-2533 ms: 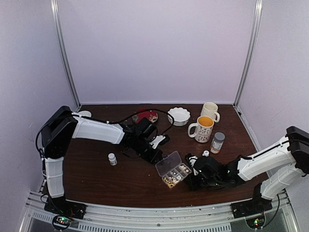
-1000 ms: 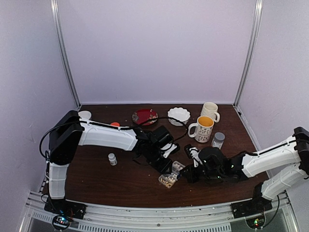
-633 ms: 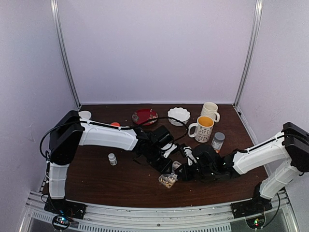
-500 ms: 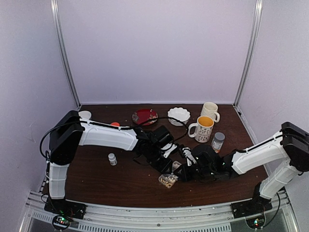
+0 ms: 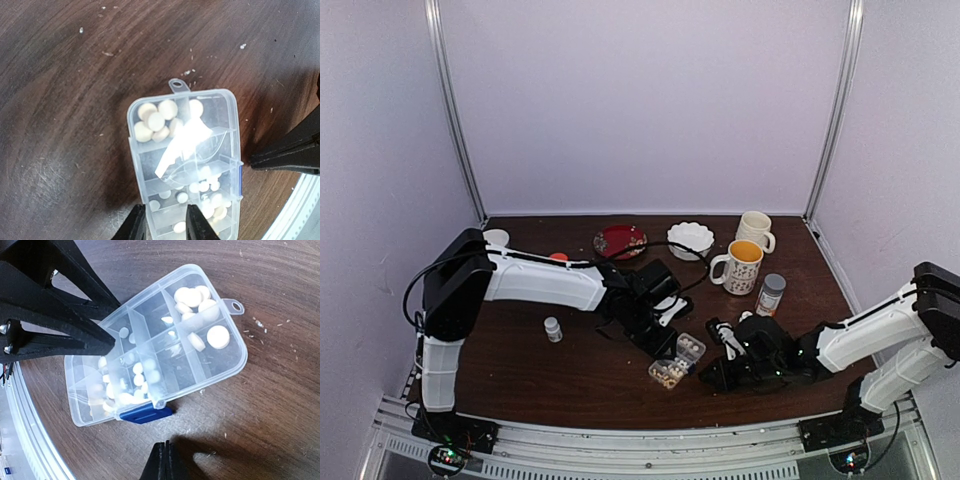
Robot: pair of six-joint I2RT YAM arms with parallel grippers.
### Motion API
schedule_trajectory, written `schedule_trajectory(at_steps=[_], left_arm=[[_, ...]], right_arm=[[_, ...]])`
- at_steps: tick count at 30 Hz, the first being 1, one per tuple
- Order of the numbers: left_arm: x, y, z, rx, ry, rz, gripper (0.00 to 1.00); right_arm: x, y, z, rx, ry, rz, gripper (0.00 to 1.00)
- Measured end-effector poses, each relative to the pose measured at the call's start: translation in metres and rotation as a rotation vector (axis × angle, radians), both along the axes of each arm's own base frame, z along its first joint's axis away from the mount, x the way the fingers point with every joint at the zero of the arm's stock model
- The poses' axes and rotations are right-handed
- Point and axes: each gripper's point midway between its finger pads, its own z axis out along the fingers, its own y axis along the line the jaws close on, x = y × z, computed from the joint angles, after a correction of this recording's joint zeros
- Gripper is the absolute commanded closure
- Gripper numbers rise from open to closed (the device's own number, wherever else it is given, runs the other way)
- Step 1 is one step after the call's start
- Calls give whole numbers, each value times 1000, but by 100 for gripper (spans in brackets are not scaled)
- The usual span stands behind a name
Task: Sort the pills into containers
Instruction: Close the lid of the pill container.
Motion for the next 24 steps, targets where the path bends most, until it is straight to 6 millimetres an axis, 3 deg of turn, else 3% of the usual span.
schedule_trajectory(at_steps=[14,21,24], left_arm=[[2,-10,0,-40,46,20,75],[7,-10,-1,-46,43,46,75],[8,-9,0,-54,31,58,71]], right_arm=[[11,11,0,-3,-15,-4,100],[21,7,0,-6,-28,-21,100],[23,4,1,-12,-41,-29,100]])
